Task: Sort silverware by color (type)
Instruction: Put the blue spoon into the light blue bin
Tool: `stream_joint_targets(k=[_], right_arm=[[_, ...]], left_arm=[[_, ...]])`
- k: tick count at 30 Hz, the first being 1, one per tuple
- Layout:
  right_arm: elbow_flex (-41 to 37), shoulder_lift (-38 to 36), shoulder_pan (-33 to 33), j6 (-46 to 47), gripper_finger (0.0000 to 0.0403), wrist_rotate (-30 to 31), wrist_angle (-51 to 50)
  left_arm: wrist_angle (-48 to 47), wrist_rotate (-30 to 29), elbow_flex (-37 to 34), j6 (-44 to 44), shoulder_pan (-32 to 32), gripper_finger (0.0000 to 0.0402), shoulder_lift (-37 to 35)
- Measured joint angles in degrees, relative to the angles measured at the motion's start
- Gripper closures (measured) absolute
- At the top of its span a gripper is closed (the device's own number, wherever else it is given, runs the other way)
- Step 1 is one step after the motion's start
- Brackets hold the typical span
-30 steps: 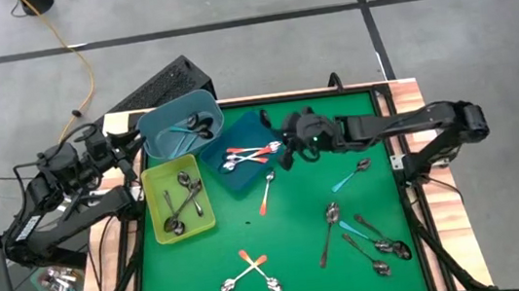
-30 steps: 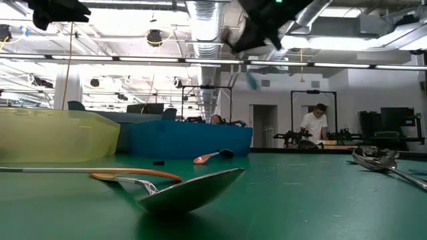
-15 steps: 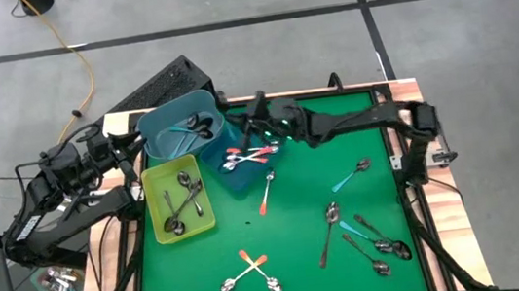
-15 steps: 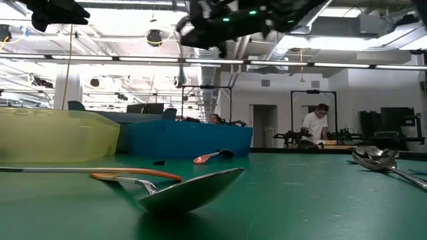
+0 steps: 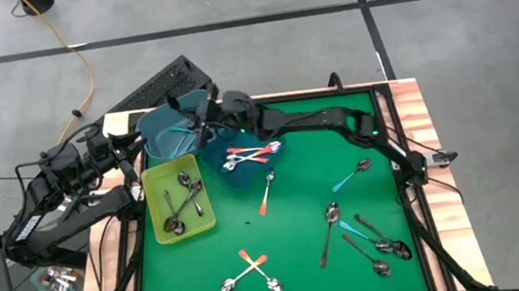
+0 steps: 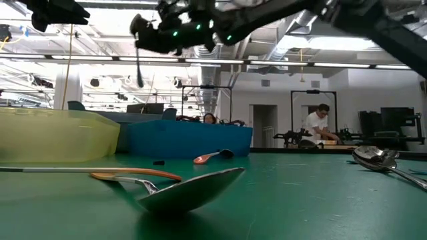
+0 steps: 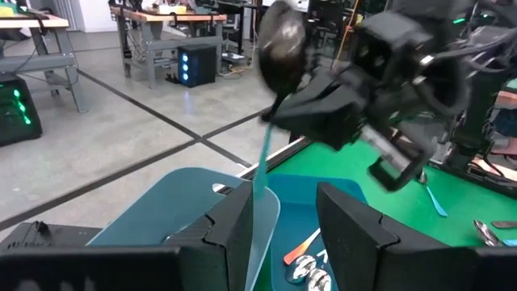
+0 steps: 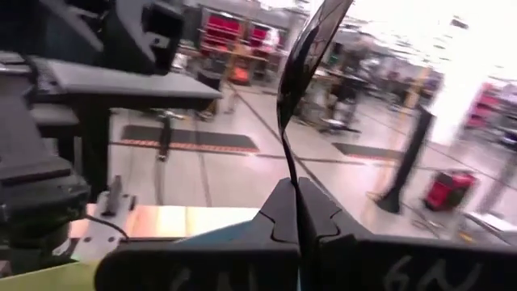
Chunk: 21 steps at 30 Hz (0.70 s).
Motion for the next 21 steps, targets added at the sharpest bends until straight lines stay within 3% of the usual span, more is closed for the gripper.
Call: stream_joint_targets(k=[3,8,13,21], right_arm=[[6.12,5.18,-1.16,0.12,0.0403,-4.63,-0.79],[12.58,10.87,-3.12,3.41,0.0403,-6.55,-5.80],[13.35,12.45,-5.13,5.48,0.0403,-11.53,-13.07],[13.39,12.40,-7.53,7.95,0.0403,-11.45,-20.39]], left_arm=[[0.00,0.00,0.00,-0.02,0.02,0.0280,0.00],[-0.03,-0.01,0.00,-0.09,0.00,0.0280,0.00],[-0.90,-0.06,0.00,-0.13,0.02,0.0280,0.00],[-1.25,-1.49,0.00,-0.68,0.02,0.0280,0.00]])
